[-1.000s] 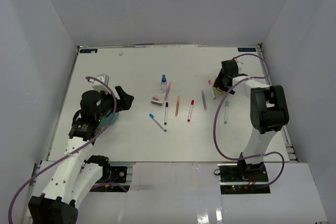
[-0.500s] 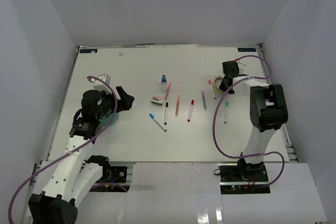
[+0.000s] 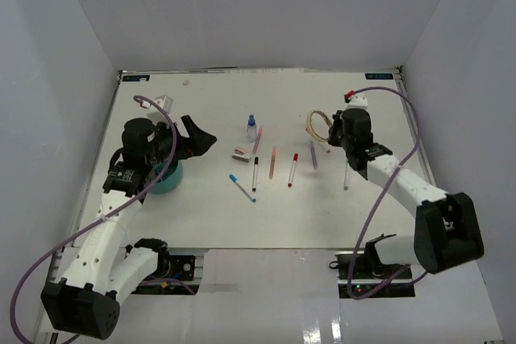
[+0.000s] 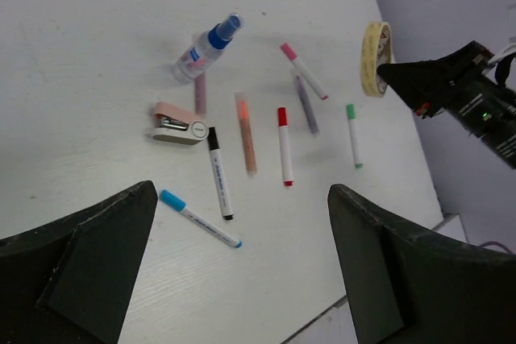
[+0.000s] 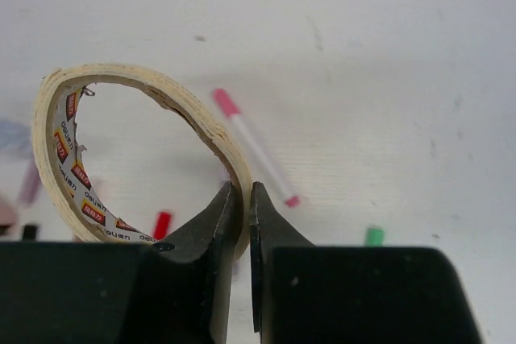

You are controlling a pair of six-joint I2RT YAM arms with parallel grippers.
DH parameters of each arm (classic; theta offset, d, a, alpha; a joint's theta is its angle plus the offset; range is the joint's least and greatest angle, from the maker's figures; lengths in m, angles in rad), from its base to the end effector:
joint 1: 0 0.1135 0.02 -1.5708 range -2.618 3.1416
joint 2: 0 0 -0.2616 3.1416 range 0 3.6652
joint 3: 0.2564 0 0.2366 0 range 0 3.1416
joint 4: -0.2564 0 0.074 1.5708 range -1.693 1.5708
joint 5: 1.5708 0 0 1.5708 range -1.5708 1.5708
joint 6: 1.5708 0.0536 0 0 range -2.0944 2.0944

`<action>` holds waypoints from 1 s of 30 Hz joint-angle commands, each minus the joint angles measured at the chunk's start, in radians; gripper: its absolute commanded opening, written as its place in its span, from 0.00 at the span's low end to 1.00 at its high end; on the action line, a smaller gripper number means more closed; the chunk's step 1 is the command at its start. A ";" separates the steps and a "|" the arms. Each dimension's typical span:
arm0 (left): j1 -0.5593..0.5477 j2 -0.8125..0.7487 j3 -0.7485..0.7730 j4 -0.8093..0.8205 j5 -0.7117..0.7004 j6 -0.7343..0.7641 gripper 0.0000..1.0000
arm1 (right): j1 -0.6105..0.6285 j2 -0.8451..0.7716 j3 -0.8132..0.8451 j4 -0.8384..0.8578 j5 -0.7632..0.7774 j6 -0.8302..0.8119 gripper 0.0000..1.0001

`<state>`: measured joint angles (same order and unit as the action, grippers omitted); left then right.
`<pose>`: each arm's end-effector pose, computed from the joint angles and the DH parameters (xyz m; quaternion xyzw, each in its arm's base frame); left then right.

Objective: Sort the stationery into containers
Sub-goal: Pick up the stationery from the center of the board, then place the stationery in the storage box.

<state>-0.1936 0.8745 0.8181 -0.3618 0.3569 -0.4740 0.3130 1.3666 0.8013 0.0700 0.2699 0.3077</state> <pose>0.1903 -0.0564 0.3108 -0.0195 0.8306 -0.3163 0.4579 0.2926 0.0797 0.2380 0.0667 0.8512 0.0450 0.5186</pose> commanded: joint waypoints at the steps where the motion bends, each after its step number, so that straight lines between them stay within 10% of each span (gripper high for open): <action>1: -0.004 0.055 0.102 -0.022 0.140 -0.078 0.98 | 0.121 -0.148 -0.085 0.219 -0.046 -0.139 0.08; 11: -0.139 0.264 0.213 0.029 0.208 -0.189 0.98 | 0.402 -0.273 -0.168 0.407 -0.104 -0.268 0.09; 30: -0.326 0.409 0.299 0.073 0.021 -0.175 0.81 | 0.466 -0.176 -0.123 0.448 -0.155 -0.266 0.10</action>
<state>-0.5053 1.2781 1.0946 -0.3077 0.4141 -0.6624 0.7692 1.1858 0.6388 0.4480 0.1345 0.0452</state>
